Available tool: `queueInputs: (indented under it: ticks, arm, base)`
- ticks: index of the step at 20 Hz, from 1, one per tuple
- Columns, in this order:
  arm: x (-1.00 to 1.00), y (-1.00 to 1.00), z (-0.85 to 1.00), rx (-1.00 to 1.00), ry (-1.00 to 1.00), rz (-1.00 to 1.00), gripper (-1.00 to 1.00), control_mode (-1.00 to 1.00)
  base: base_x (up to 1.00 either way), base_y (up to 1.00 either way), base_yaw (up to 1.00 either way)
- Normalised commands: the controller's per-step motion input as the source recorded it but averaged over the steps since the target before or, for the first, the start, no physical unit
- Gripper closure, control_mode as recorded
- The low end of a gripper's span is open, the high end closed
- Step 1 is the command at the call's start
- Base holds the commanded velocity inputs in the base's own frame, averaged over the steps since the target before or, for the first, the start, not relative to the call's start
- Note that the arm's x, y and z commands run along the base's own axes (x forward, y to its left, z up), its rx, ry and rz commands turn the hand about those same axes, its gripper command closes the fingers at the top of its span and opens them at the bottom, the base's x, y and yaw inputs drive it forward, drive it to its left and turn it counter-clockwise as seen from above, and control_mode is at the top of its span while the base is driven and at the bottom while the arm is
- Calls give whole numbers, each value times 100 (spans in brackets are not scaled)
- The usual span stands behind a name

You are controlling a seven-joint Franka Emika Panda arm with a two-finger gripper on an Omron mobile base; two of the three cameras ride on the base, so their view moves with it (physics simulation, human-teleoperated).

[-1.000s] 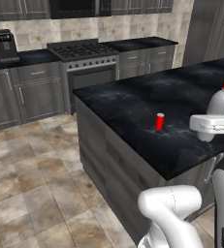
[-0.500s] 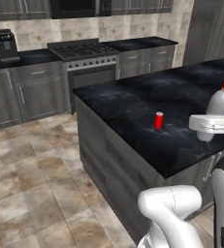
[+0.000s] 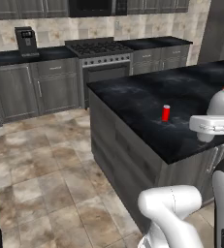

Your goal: Pick the beer, bottled water, can from the counter and place them in the open cabinet.

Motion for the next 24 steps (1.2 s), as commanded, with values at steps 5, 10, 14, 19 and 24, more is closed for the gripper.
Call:
queueInputs:
  ticks: [5, 10, 14, 19, 24]
  arm:
    - [0, 0, 0, 0, 0, 0, 100, 100]
    - [0, 0, 0, 0, 0, 0, 100, 100]
    - [0, 0, 0, 0, 0, 0, 100, 100]
    - [0, 0, 0, 0, 0, 0, 100, 100]
    - [0, 0, 0, 0, 0, 0, 100, 100]
  base:
    - [0, 24, 40]
    - [9, 2, 49]
    - [3, 0, 40]
    - [7, 0, 37]
    - [-6, 6, 34]
